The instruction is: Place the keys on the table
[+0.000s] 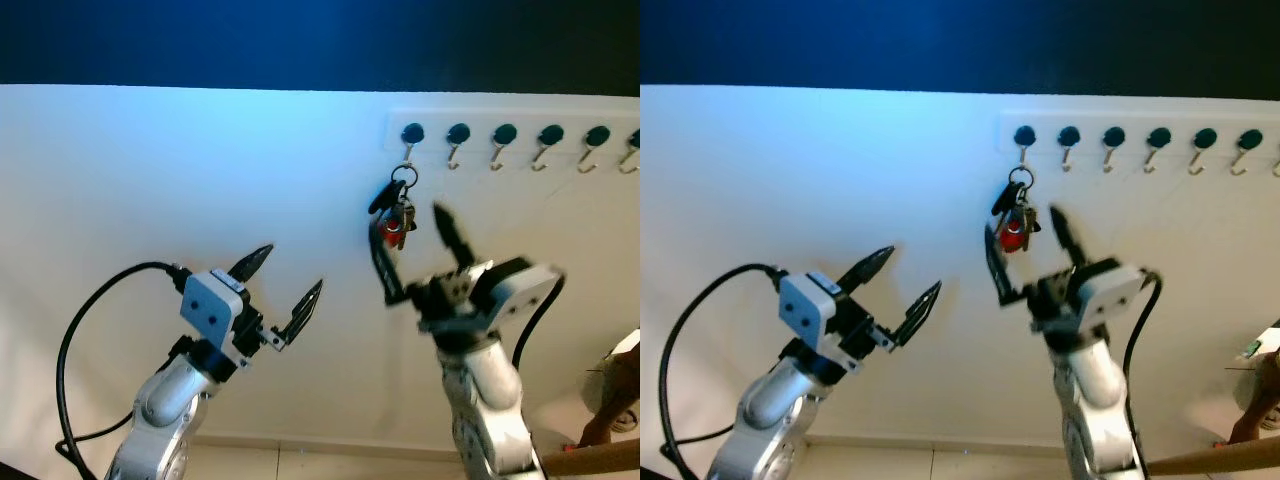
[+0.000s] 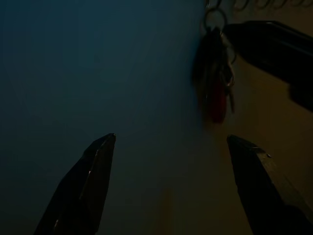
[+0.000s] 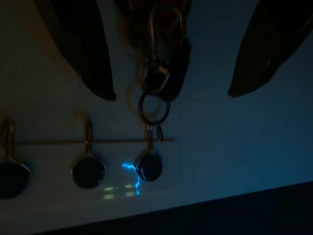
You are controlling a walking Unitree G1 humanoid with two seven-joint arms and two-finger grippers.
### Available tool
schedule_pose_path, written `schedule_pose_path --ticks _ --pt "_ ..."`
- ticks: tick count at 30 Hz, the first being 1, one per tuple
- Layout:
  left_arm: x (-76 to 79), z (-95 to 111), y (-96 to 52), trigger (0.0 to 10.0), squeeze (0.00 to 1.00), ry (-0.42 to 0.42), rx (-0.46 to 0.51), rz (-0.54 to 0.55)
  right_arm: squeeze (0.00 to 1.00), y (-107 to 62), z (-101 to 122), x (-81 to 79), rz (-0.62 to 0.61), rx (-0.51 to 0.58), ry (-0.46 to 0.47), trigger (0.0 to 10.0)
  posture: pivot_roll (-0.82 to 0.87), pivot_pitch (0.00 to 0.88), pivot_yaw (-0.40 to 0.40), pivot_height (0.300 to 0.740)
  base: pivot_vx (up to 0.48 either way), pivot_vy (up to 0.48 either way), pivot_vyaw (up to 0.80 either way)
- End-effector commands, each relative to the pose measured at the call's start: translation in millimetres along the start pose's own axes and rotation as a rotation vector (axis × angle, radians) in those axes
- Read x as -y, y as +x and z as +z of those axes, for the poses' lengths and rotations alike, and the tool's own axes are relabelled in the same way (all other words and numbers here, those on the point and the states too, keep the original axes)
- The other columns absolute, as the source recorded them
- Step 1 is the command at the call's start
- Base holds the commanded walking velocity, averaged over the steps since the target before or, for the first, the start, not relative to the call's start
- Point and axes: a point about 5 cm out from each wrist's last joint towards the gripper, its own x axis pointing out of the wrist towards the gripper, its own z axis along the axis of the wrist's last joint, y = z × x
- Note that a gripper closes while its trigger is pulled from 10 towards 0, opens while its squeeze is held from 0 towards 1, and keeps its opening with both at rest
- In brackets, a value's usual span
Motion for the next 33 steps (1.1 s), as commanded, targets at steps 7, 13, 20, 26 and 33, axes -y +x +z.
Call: schedule_pose_path --ticks 7,13,20,26,33 --pt "-1.5 2.9 3.0 10.0 0.0 0.008 -0.002 -0.014 0.0 9.5 6.9 5.4 -0.033 0.007 -0.018 10.0 0.01 0.092 0.001 0.74 0.0 0.0 0.0" --pt "1.3 4.9 5.7 10.0 0.0 0.006 0.004 -0.021 0.0 10.2 1.0 5.6 -0.051 -0.037 -0.017 10.0 0.01 0.105 -0.002 0.74 0.0 0.0 0.0" --pt "0.6 5.8 6.8 10.0 0.0 0.01 0.003 -0.018 0.0 8.6 -5.0 -1.7 -0.017 -0.084 0.015 10.0 0.02 0.107 -0.006 0.74 0.0 0.0 0.0" --pt "-1.4 6.7 7.9 10.0 0.0 0.014 0.005 -0.012 0.0 7.6 -8.0 -7.1 0.014 -0.101 0.042 9.7 0.02 0.12 -0.011 0.74 0.0 0.0 0.0" --pt "-5.5 9.0 10.9 10.0 0.0 0.016 0.022 0.015 0.0 6.0 -8.8 -14.3 0.058 -0.111 0.045 10.0 0.02 0.105 -0.015 0.74 0.0 0.0 0.0"
